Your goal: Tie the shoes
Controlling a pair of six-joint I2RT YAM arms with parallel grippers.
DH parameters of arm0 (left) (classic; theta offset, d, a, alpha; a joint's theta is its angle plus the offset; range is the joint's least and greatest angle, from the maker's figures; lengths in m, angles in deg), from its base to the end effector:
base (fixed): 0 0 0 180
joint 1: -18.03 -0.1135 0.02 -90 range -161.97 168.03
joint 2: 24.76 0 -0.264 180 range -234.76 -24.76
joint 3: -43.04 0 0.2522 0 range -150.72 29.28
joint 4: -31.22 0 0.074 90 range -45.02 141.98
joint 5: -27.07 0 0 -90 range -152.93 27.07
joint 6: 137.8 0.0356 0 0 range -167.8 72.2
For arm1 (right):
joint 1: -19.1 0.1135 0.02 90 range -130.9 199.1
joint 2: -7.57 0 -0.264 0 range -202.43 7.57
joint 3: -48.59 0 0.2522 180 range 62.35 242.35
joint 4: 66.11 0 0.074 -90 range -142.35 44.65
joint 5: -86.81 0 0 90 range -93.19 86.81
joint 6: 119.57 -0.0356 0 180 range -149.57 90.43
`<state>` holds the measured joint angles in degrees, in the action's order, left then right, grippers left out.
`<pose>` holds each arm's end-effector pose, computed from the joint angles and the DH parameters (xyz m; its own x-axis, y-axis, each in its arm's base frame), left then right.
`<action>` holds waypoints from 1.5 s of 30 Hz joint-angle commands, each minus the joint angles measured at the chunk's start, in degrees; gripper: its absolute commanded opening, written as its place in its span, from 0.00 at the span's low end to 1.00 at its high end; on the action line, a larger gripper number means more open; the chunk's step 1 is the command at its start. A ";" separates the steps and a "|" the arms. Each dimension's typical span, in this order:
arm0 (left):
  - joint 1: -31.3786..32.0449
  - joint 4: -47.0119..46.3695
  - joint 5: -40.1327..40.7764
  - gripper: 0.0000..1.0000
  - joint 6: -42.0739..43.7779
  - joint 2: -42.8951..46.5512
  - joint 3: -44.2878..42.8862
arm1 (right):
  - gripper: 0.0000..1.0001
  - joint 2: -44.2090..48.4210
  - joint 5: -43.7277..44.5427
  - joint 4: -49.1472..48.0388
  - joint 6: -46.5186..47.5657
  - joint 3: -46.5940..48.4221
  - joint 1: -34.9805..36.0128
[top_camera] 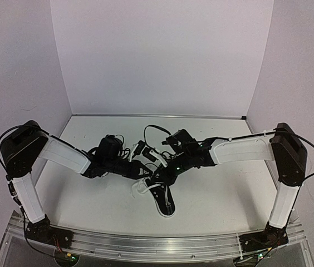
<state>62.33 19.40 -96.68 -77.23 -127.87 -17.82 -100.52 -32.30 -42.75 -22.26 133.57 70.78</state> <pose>0.2409 -0.2627 0.1486 -0.7695 0.1801 -0.6127 0.6263 0.4007 -0.6688 0.2384 0.3295 0.1893 -0.3322 -0.5997 -0.7280 -0.9432 0.2042 0.2622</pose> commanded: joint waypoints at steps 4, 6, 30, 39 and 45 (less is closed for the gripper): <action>0.84 -2.45 -5.55 0.00 1.80 -1.20 -0.20 | 0.00 3.47 3.56 -1.85 0.68 -0.03 0.00; 1.45 -2.01 -7.72 0.00 2.68 -1.52 -0.38 | 0.00 3.32 3.70 -1.87 0.67 0.08 0.00; 3.58 -4.63 -17.42 0.00 5.95 -3.16 0.67 | 0.28 3.61 3.16 -1.86 -1.30 -0.24 -0.09; 3.01 -6.32 -17.23 0.00 5.52 -5.02 0.29 | 0.36 11.82 3.30 -1.96 -2.80 -7.55 -3.00; 2.54 -6.56 -17.77 0.00 5.71 -5.47 0.28 | 0.31 13.34 3.26 -1.91 -4.39 -10.82 -3.31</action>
<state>65.41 15.85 -112.82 -71.81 -132.90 -17.11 -88.53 -28.87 -43.84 -25.12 124.80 67.37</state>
